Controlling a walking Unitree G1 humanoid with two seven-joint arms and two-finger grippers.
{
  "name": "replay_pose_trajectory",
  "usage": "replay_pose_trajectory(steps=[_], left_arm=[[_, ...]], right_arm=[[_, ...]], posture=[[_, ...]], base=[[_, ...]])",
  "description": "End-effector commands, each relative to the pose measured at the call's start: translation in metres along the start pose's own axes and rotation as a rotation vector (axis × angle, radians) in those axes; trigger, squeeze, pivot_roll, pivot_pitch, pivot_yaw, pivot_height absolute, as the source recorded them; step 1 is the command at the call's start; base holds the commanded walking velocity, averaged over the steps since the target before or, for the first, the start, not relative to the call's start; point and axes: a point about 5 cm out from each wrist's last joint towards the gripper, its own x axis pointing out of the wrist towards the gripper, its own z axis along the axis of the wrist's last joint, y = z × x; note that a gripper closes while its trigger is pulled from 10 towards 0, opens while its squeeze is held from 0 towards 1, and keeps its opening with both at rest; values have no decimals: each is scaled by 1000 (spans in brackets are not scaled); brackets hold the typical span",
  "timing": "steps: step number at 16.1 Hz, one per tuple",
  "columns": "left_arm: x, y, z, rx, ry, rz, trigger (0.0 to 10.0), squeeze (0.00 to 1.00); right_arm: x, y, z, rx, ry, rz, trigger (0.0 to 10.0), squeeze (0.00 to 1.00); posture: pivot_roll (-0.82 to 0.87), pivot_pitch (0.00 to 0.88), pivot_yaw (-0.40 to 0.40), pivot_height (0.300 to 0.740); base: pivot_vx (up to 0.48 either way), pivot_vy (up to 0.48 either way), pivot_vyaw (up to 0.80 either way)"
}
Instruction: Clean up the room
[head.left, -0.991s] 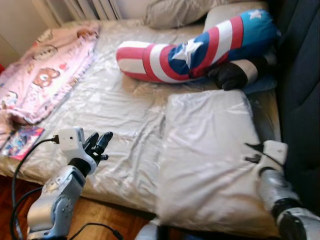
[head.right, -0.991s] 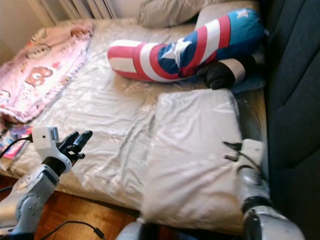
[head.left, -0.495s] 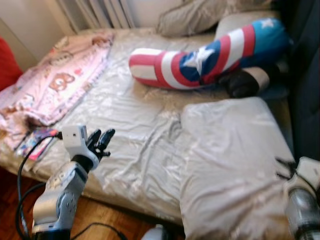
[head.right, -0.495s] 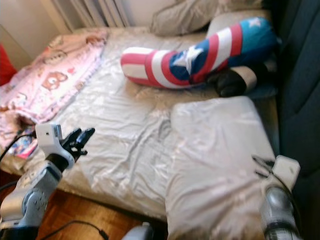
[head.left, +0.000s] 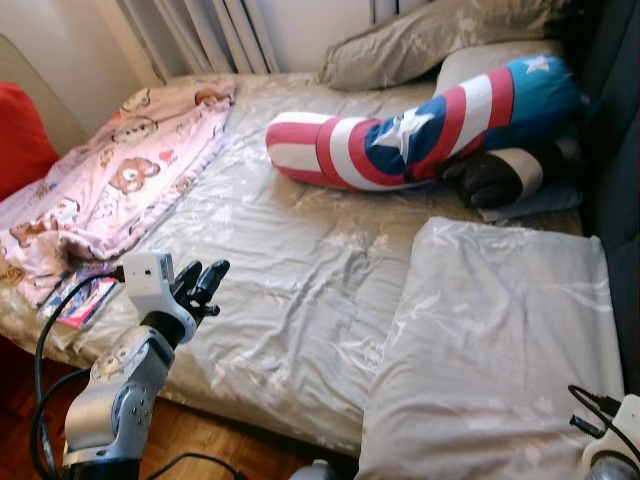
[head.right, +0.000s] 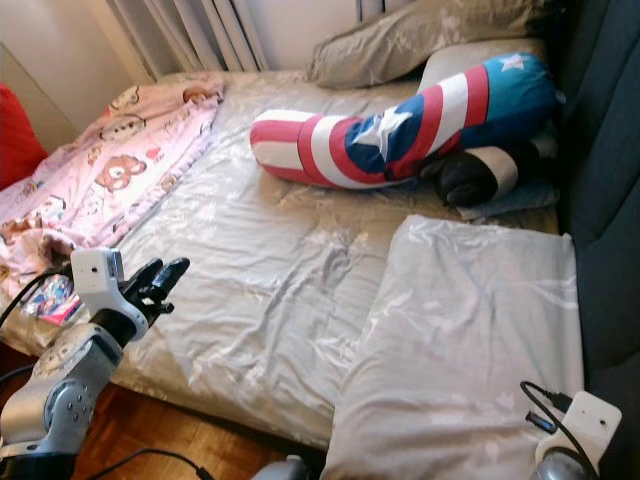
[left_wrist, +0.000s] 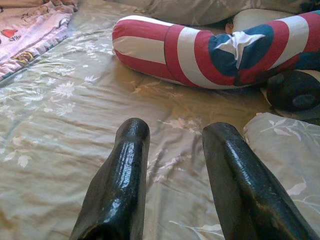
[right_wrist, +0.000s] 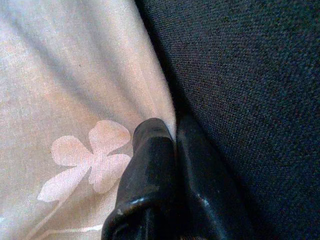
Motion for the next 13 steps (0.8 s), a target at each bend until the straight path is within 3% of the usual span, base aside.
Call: replay_pose_trajectory(steps=[1, 2, 3, 6, 7, 8, 9, 13], left_arm=[[-3, 8, 0, 24, 2, 29, 10000, 0], [-3, 8, 0, 24, 2, 29, 10000, 0], [-2, 8, -1, 24, 2, 30, 10000, 0], [-2, 8, -1, 20, -5, 37, 10000, 0], [-2, 8, -1, 19, -6, 38, 10000, 0], [-2, 7, -1, 19, -7, 38, 10000, 0], [-2, 7, -2, 17, -7, 38, 10000, 0], [2, 6, -4, 10, -4, 32, 10000, 0]], right_arm=[[-3, -14, -12, 53, 56, -70, 7020, 0], [-2, -10, -9, 67, 44, -59, 7020, 0], [2, 6, 13, 87, -34, 1, 10000, 0], [6, 34, 47, 64, -139, 88, 10000, 0], [6, 37, 50, 61, -143, 96, 10000, 0], [5, 41, 52, 63, -150, 107, 10000, 404], [4, 43, 51, 71, -151, 117, 10000, 1000], [-4, 54, 49, -7, -206, 173, 10000, 1000]], posture=[[98, 124, 132, 740], [98, 123, 132, 740], [100, 120, 130, 740], [107, 115, 124, 740], [105, 113, 120, 740], [107, 110, 118, 740], [105, 109, 117, 740], [91, 98, 112, 740]], base=[[0, 0, 0], [0, 0, 0], [0, 0, 0], [0, 0, 0], [0, 0, 0], [0, 0, 0], [0, 0, 0], [0, 0, 0]])
